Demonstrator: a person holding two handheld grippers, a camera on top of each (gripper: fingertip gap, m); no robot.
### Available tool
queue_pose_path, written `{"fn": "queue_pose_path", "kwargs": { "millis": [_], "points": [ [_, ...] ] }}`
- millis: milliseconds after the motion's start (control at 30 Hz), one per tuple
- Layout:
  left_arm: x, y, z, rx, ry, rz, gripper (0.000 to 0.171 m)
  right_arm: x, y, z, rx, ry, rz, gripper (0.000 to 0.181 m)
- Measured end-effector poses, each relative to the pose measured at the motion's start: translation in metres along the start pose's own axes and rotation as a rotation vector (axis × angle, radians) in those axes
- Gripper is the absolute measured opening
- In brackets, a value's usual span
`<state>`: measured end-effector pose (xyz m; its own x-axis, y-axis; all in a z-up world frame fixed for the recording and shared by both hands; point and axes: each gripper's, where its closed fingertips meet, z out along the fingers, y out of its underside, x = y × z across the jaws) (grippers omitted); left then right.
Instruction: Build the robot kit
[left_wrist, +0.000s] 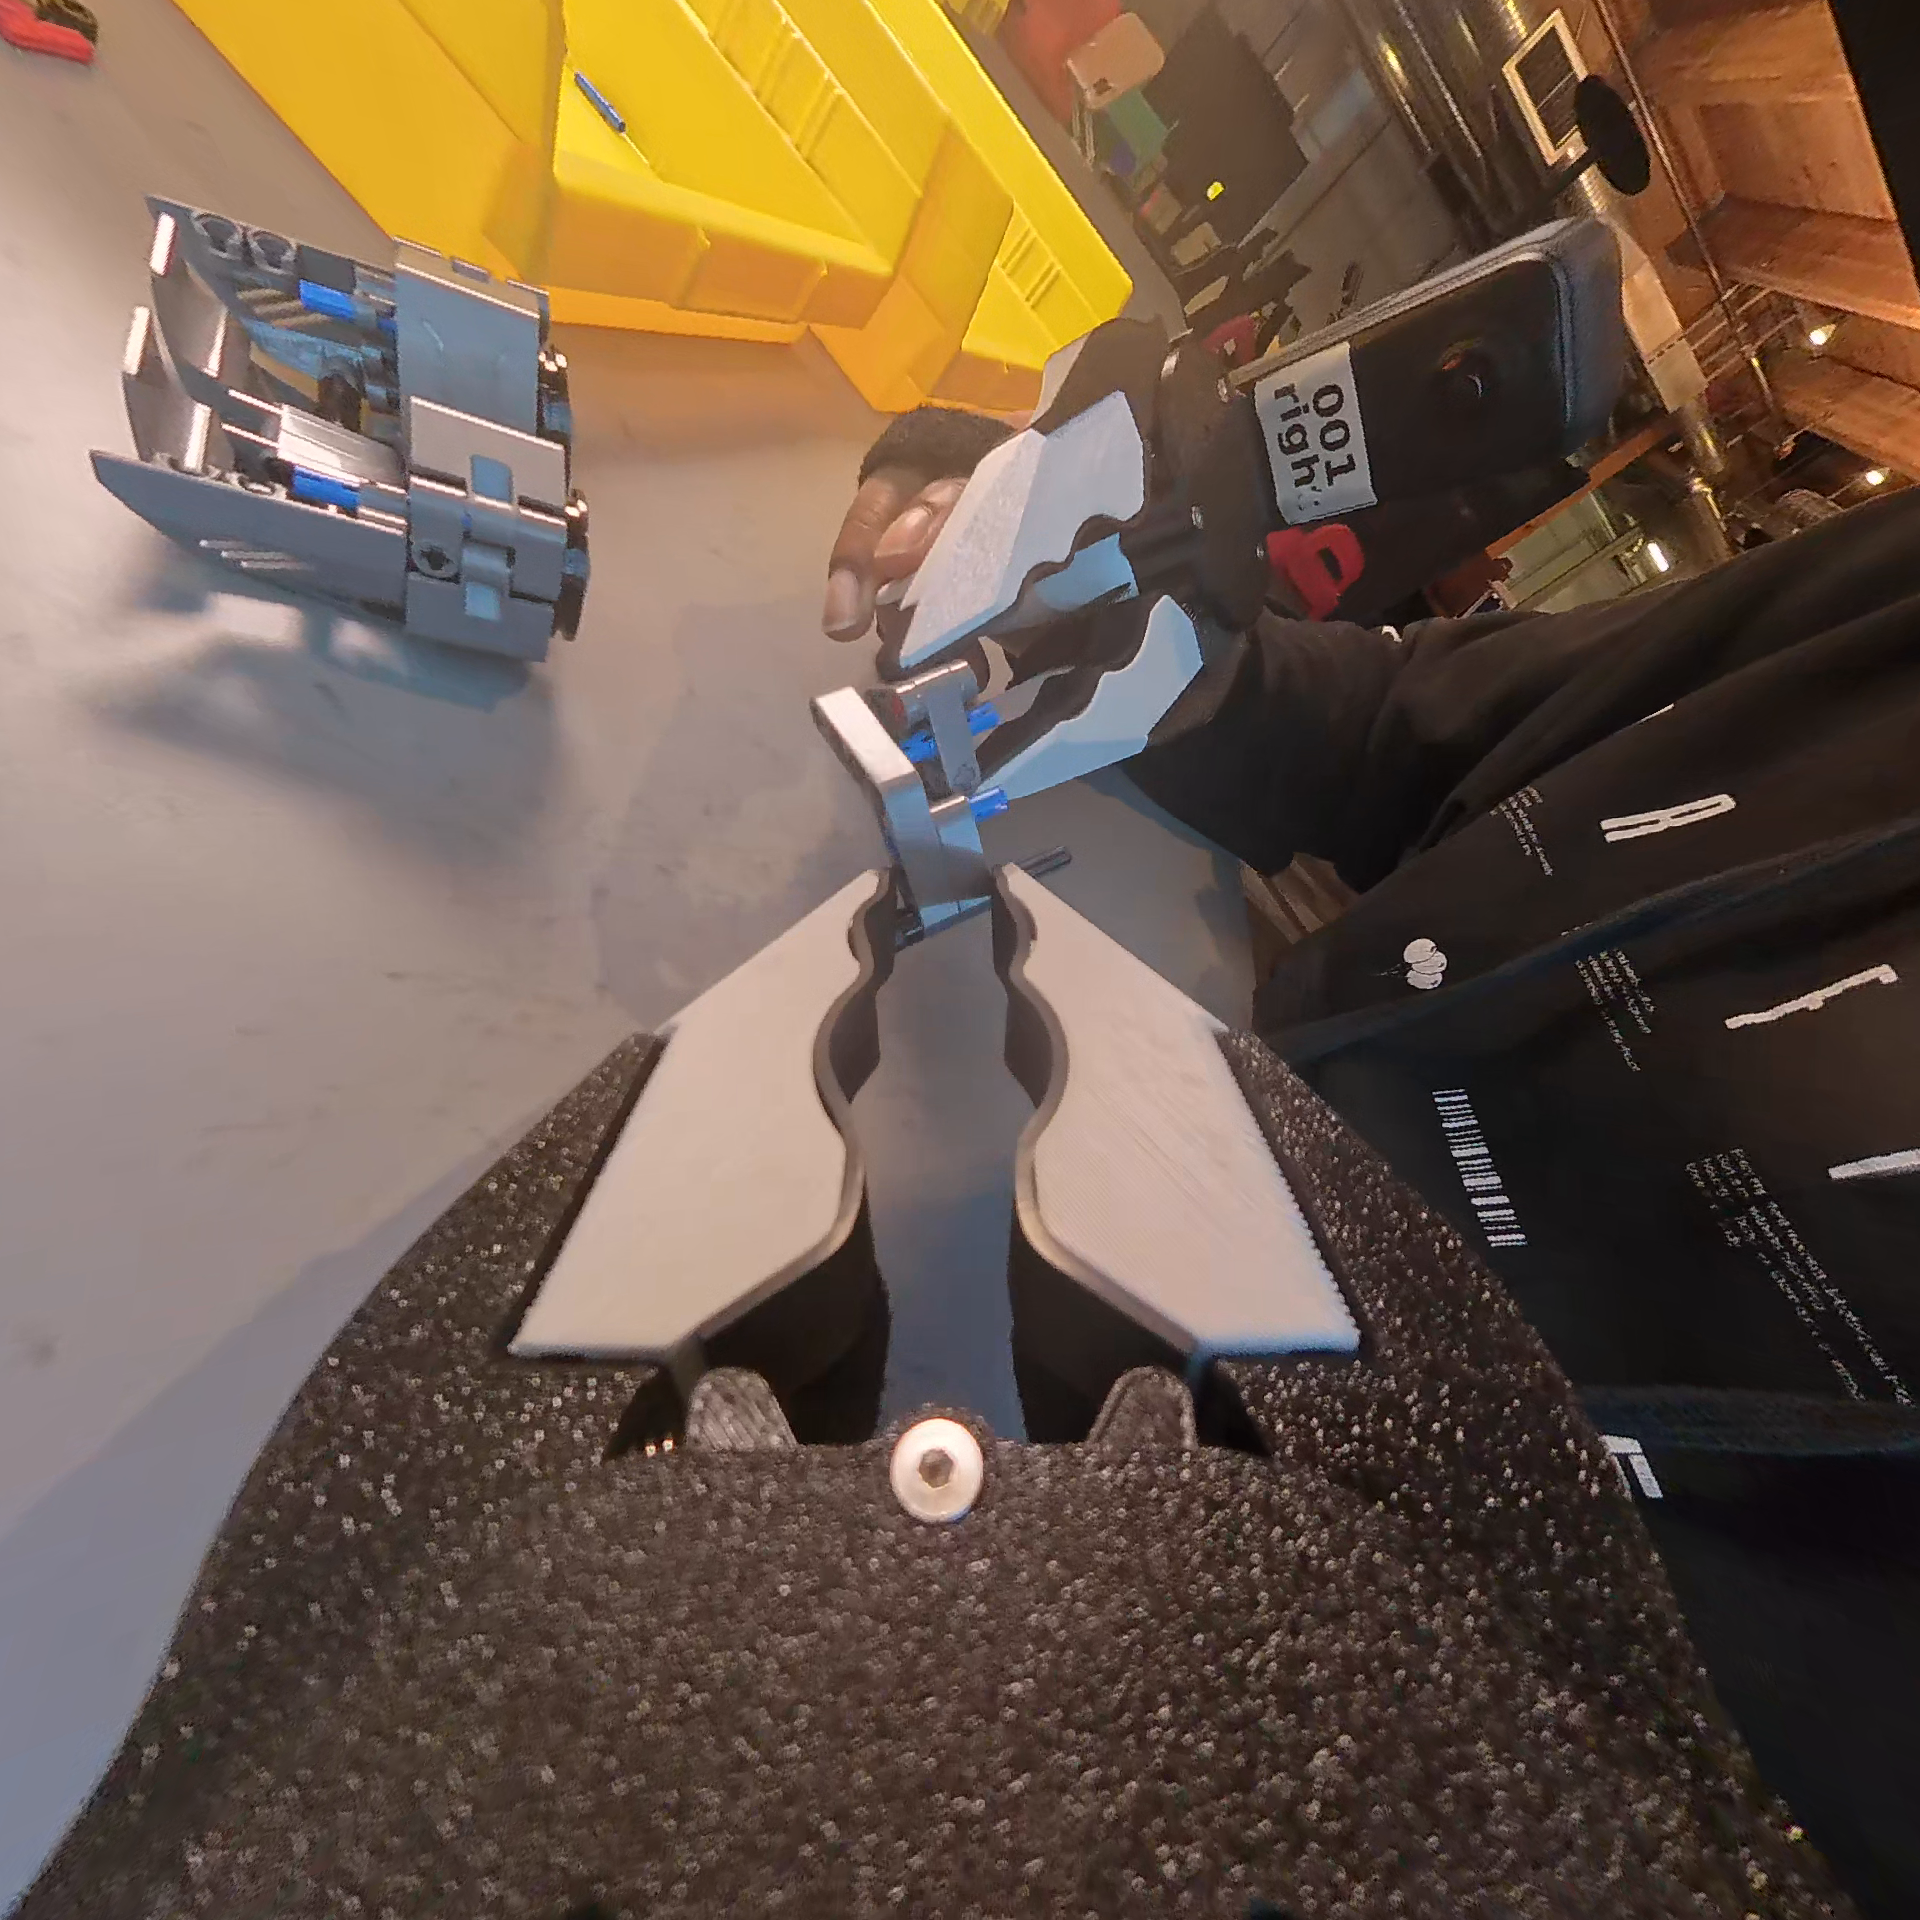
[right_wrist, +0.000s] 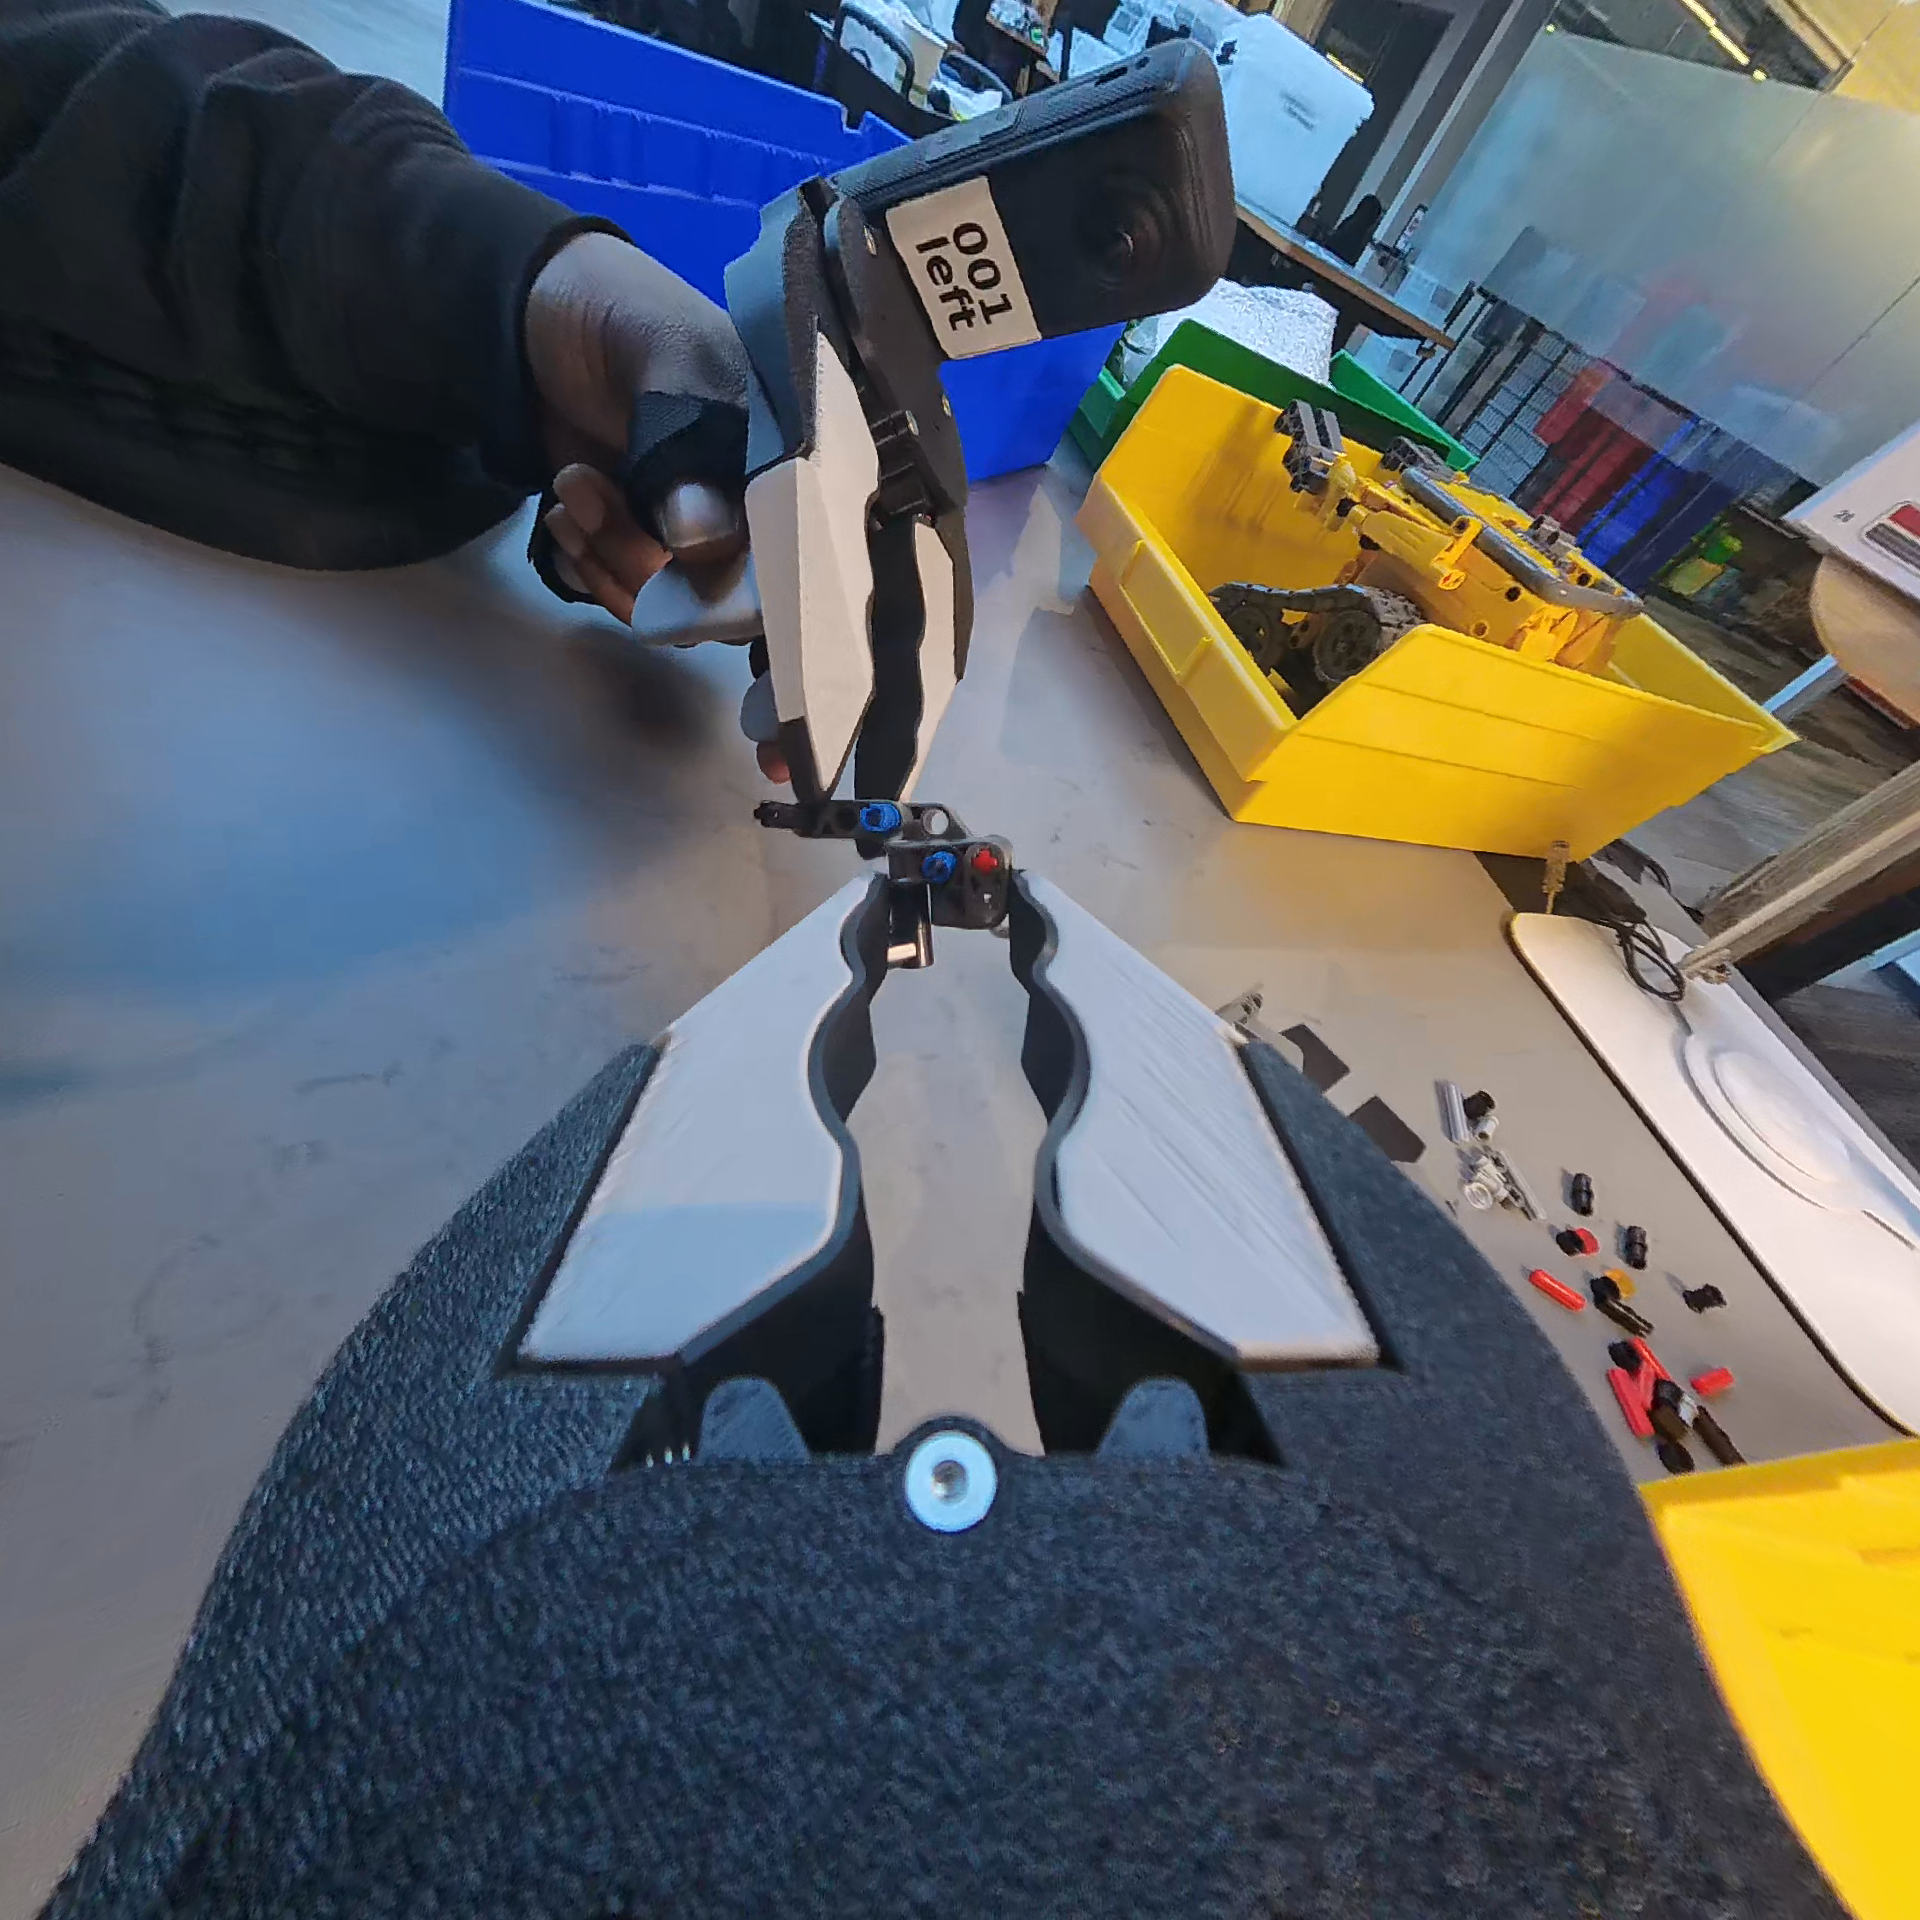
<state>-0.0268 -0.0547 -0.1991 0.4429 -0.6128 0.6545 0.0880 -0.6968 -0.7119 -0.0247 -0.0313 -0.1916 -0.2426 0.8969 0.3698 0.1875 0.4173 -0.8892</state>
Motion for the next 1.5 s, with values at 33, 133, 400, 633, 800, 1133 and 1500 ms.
{"fn": "queue_pose_path", "kwargs": {
  "millis": [33,133,400,633,800,1133,1500],
  "points": [
    [0.0,0.0,0.0,-0.001,-0.001,-0.001,0.017,0.0,0.0,0.0,-0.002,0.002,-0.002,0.021],
    [-0.003,0.002,0.001,-0.011,-0.013,-0.003,0.017,0.002,0.0,0.0,-0.002,0.014,-0.008,0.021],
    [-0.011,0.011,0.003,-0.062,-0.068,-0.001,0.017,0.001,0.006,0.001,-0.034,0.015,-0.038,0.021],
    [-0.013,0.014,0.004,-0.074,-0.08,-0.004,0.017,-0.008,0.015,0.005,-0.087,-0.017,-0.092,0.021],
    [-0.01,0.013,0.004,-0.068,-0.056,-0.014,0.017,-0.008,0.014,0.005,-0.089,-0.013,-0.098,0.021],
    [-0.01,0.03,0.013,-0.169,-0.078,0.062,0.012,-0.02,0.028,0.009,-0.18,-0.056,-0.18,0.021],
    [-0.013,0.038,0.013,-0.218,-0.099,0.066,0.015,-0.029,0.036,0.011,-0.215,-0.103,-0.189,0.021]
  ]
}}
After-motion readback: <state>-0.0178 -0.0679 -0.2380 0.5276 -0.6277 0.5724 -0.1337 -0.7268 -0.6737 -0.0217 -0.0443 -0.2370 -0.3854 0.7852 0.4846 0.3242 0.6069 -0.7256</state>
